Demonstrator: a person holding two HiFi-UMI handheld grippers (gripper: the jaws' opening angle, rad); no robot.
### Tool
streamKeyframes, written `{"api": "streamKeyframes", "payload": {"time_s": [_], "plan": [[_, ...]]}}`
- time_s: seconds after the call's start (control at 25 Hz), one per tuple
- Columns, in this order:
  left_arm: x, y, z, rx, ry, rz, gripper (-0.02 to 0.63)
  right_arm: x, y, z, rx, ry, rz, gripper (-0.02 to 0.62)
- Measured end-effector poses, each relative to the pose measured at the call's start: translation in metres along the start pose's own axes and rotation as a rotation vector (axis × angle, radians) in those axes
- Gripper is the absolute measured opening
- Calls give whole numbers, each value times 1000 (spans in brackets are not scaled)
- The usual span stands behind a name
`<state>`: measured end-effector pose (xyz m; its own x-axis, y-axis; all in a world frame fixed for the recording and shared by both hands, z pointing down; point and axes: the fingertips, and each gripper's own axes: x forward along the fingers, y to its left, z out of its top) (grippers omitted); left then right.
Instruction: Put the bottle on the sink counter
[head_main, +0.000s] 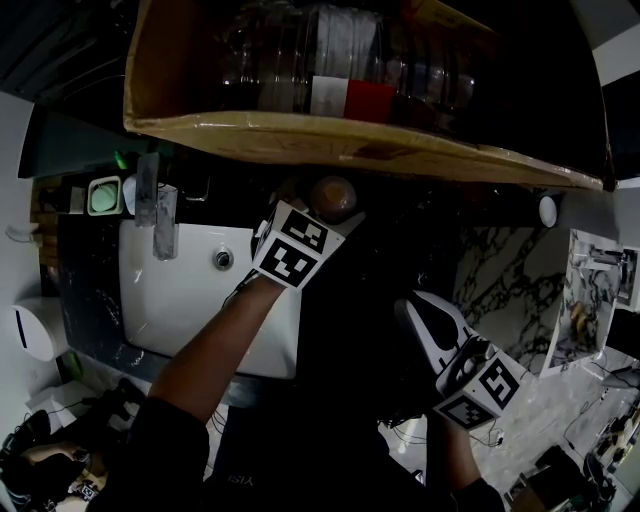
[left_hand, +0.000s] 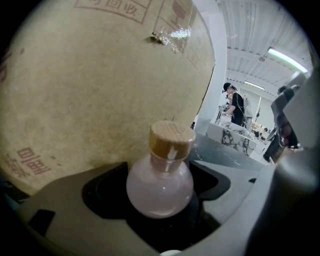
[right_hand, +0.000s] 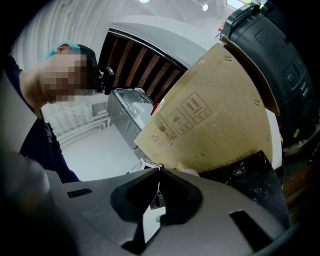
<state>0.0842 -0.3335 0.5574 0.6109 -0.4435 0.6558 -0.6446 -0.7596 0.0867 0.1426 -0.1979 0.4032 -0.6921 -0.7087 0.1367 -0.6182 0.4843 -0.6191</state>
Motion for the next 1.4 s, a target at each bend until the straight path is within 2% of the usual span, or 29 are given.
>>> {"api": "streamKeyframes", "payload": {"time_s": [0.68, 1.28, 1.4], "plan": [[-10, -4, -1, 8, -16, -8, 402, 1, 18, 3, -24, -13, 0, 26], [-62, -17, -6, -29, -64, -27, 400, 14, 50, 9, -62, -34, 17, 26], [-77, -24, -4, -38, -85, -39, 374, 19, 60, 16, -55, -54, 25, 26]]}}
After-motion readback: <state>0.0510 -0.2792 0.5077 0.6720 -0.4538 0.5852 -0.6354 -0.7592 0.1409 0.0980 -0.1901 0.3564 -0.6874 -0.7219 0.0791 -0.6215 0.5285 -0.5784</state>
